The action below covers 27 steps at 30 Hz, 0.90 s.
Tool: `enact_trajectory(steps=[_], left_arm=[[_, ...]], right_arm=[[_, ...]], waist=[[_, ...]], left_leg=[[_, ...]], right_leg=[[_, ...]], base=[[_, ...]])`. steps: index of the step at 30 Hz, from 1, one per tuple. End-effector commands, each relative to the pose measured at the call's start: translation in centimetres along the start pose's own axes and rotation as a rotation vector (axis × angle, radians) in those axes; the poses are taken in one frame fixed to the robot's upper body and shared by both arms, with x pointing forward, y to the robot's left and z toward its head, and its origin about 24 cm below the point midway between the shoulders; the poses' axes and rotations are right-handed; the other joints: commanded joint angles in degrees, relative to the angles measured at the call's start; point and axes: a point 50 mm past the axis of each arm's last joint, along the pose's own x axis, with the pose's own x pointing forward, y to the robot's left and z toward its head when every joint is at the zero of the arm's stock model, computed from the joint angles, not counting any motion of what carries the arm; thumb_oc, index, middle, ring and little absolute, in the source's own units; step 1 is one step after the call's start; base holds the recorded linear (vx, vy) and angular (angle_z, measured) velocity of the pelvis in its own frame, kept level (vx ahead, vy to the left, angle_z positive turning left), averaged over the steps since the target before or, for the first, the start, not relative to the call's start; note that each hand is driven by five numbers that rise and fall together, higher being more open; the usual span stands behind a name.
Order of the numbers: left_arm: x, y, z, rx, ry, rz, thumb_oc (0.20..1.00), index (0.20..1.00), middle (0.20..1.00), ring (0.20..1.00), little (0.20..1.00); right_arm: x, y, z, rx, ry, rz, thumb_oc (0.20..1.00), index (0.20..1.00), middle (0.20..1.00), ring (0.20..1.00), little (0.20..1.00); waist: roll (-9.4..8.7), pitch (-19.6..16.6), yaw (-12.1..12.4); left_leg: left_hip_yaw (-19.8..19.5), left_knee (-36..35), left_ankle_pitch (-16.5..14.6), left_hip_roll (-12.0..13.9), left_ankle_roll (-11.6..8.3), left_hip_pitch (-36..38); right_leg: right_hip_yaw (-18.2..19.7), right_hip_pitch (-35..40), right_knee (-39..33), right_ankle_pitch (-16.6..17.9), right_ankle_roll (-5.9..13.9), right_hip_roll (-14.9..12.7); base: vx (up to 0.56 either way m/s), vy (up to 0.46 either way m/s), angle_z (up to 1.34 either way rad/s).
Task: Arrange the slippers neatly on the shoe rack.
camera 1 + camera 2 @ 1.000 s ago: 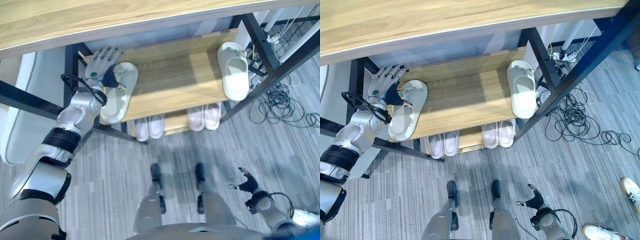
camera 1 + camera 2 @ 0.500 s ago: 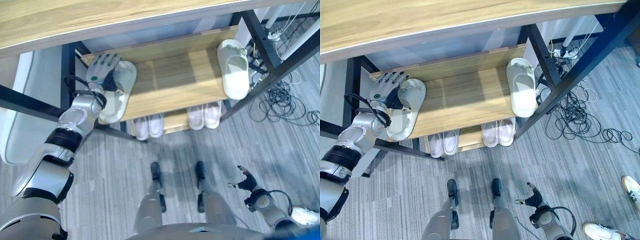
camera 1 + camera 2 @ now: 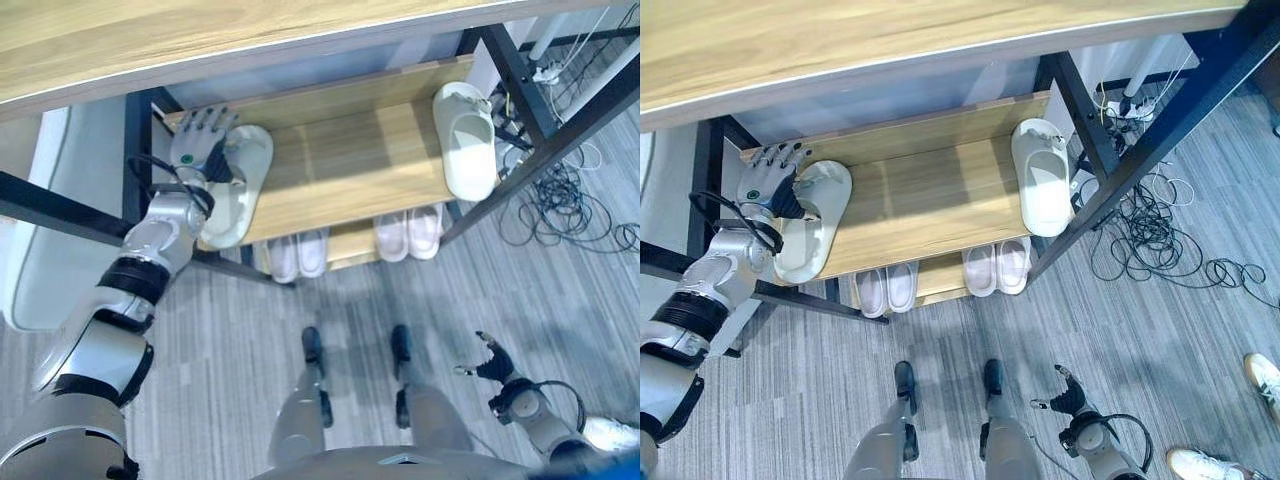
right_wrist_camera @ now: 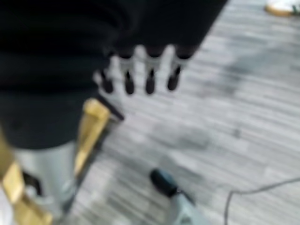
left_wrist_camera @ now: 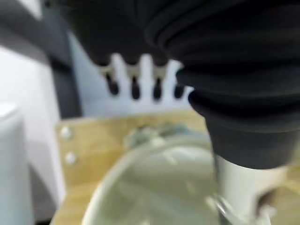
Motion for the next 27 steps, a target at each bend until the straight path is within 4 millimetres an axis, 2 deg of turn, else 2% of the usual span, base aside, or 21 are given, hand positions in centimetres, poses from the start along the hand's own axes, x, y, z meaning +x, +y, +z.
enact_trajectory(steps=[1,7,9,12,14,15,18,19,25,27], left_arm=[[1.3,2.1,-1.4,0.0,0.086,0.086,0.2,0.2,0.2,0.2,0.2],[1.7,1.2,0.7,0.028,0.023,0.052,0.2,0.2,0.2,0.2,0.2],[1.7,0.5,2.6,-0.018,-0.018,0.043,0.2,0.2,0.2,0.2,0.2],[1.7,0.2,3.7,-0.056,-0.035,0.047,0.2,0.2,0.2,0.2,0.2],[1.5,-0.5,6.6,-0.188,-0.082,0.044,0.2,0.2,0.2,0.2,0.2],[1.5,-0.5,6.6,-0.19,-0.082,0.044,0.2,0.2,0.2,0.2,0.2],[1.8,0.9,9.3,-0.258,-0.171,0.118,0.2,0.2,0.2,0.2,0.2],[1.8,0.9,9.3,-0.258,-0.171,0.118,0.2,0.2,0.2,0.2,0.2],[1.7,3.3,12.4,-0.324,-0.27,0.293,0.2,0.2,0.2,0.2,0.2],[1.8,3.6,12.7,-0.334,-0.273,0.313,0.2,0.2,0.2,0.2,0.2]], right_arm=[[0.3,-0.5,1.2,-0.023,-0.055,-0.02,1.0,1.0,1.0,1.0,1.0],[0.4,-0.7,1.6,-0.023,-0.069,-0.031,1.0,1.0,1.0,1.0,1.0],[0.6,-1.2,1.9,-0.018,-0.076,-0.052,1.0,1.0,1.0,1.0,1.0],[0.7,-1.3,2.1,-0.015,-0.077,-0.06,1.0,1.0,1.0,1.0,1.0],[1.0,-1.4,2.6,-0.009,-0.082,-0.073,1.0,1.0,1.0,1.0,1.0],[1.0,-1.4,2.5,-0.01,-0.082,-0.073,1.0,1.0,1.0,1.0,1.0],[1.2,-1.8,2.9,-0.013,-0.094,-0.093,1.0,1.0,1.0,1.0,1.0],[1.2,-1.8,2.9,-0.013,-0.094,-0.093,1.0,1.0,1.0,1.0,1.0],[1.5,-2.5,3.5,-0.039,-0.118,-0.139,1.0,1.0,1.0,1.0,1.0],[1.6,-2.6,3.6,-0.043,-0.119,-0.144,1.0,1.0,1.0,1.0,1.0]], waist=[[-0.71,2.1,1.6],[-0.96,2.6,1.2],[-0.95,2.9,0.8],[-0.83,3.0,0.8],[-0.55,3.2,0.6],[-0.51,3.1,0.6],[-0.14,3.2,0.3],[-0.14,3.2,0.3],[0.16,3.6,-0.3],[0.21,3.6,-0.5]], left_leg=[[-4.2,0.7,-2.4,-1.4,-0.89,-2.6],[-4.1,0.7,-2.2,-1.2,-0.88,-2.7],[-3.9,0.7,-2.2,-1.1,-0.88,-2.7],[-3.8,0.7,-2.1,-1.0,-0.94,-2.7],[-3.4,0.7,-1.9,-0.9,-1.07,-2.7],[-3.4,0.7,-2.0,-0.9,-1.07,-2.7],[-3.1,0.7,-1.8,-0.5,-1.14,-2.8],[-3.1,0.7,-1.8,-0.5,-1.14,-2.9],[-2.2,0.7,-1.5,0.0,-1.38,-3.6],[-1.9,0.7,-1.4,0.1,-1.42,-3.7]], right_leg=[[-1.2,-2.7,3.7,-5.4,4.58,-5.2],[-0.7,-3.2,3.8,-5.4,4.49,-5.0],[-0.4,-3.4,4.0,-5.5,4.35,-4.9],[-0.2,-3.5,4.2,-5.6,4.24,-4.9],[0.2,-3.9,4.4,-5.7,4.03,-4.8],[0.2,-4.0,4.4,-5.7,4.03,-4.7],[0.9,-4.5,4.4,-5.6,3.95,-4.6],[1.0,-4.6,4.4,-5.6,3.95,-4.5],[2.1,-6.1,4.7,-5.4,3.95,-4.3],[2.4,-6.4,4.8,-5.3,3.92,-4.2]], base=[[0.0,0.0,0.0],[0.0,0.0,0.0],[0.0,0.0,0.0],[0.0,-0.012,0.0],[0.0,-0.048,0.0],[0.0,-0.034,-0.01],[0.0,-0.032,-0.03],[0.0,-0.046,-0.07],[0.0,-0.041,-0.08],[0.01,-0.026,-0.17]])
